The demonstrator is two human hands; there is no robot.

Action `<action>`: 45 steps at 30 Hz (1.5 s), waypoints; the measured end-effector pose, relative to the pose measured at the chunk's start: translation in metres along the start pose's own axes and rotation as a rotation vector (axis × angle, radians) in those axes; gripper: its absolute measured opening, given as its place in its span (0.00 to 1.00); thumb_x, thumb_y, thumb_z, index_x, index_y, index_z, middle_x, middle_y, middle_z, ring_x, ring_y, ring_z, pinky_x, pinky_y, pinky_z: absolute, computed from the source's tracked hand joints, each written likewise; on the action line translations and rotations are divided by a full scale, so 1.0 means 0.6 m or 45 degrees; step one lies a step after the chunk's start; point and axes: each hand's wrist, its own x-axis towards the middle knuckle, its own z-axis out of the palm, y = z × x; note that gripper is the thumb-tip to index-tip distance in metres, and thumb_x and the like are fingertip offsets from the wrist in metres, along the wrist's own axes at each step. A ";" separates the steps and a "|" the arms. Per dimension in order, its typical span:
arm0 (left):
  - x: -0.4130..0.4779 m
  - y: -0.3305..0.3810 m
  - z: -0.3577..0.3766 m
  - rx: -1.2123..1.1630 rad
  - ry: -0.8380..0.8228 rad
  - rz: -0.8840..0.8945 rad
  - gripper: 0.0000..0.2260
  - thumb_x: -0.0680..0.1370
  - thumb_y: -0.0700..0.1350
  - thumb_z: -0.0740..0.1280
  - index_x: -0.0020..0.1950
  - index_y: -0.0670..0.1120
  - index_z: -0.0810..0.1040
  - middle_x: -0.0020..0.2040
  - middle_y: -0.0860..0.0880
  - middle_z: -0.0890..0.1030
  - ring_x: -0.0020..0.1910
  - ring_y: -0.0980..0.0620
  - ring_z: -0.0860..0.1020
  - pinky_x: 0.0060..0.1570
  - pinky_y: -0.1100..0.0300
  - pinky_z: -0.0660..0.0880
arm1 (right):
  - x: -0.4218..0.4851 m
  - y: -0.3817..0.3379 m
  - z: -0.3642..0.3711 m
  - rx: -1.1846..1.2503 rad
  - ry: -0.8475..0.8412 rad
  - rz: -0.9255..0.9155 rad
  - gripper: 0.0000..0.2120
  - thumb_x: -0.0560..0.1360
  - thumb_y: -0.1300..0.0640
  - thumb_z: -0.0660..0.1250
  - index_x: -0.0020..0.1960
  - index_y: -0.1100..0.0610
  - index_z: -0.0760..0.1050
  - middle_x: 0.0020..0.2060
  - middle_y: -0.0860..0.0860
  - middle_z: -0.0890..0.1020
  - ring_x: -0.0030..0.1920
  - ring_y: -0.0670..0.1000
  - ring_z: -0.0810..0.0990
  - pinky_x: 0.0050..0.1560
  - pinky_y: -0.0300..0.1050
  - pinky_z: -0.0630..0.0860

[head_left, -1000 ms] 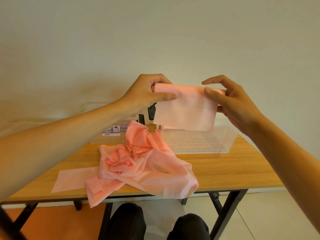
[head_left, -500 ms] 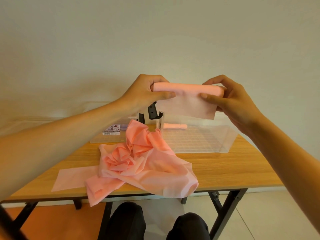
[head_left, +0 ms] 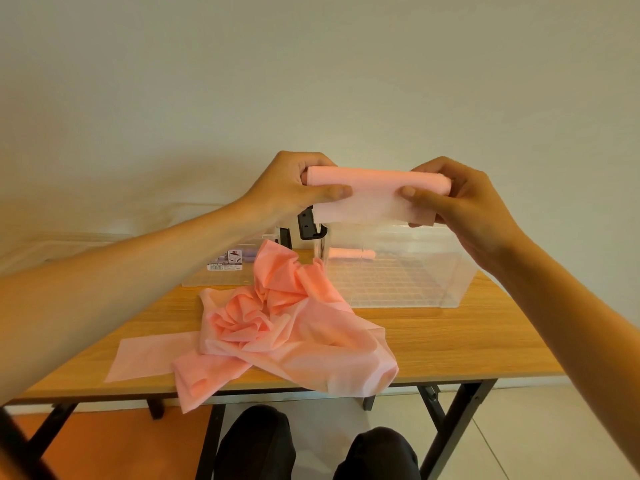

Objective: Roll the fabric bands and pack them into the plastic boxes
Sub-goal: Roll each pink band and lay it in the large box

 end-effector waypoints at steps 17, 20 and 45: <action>0.001 -0.015 -0.004 -0.001 -0.004 0.054 0.09 0.72 0.41 0.78 0.48 0.49 0.82 0.44 0.52 0.82 0.43 0.57 0.79 0.42 0.66 0.75 | 0.010 -0.001 0.007 0.006 -0.013 0.112 0.10 0.78 0.52 0.71 0.50 0.60 0.82 0.37 0.56 0.84 0.36 0.54 0.83 0.42 0.45 0.80; 0.004 -0.023 -0.003 -0.003 0.011 0.018 0.08 0.72 0.42 0.78 0.48 0.50 0.82 0.45 0.49 0.83 0.44 0.54 0.80 0.44 0.61 0.75 | 0.011 0.002 0.004 0.036 -0.073 0.114 0.11 0.74 0.58 0.75 0.55 0.59 0.81 0.41 0.56 0.85 0.38 0.54 0.83 0.43 0.46 0.83; 0.099 -0.117 0.033 0.351 -0.036 0.091 0.09 0.73 0.46 0.78 0.51 0.46 0.84 0.44 0.53 0.82 0.44 0.56 0.79 0.44 0.53 0.75 | 0.123 0.111 -0.018 -0.790 -0.314 -0.018 0.09 0.78 0.49 0.71 0.57 0.48 0.79 0.41 0.41 0.81 0.39 0.40 0.80 0.38 0.30 0.72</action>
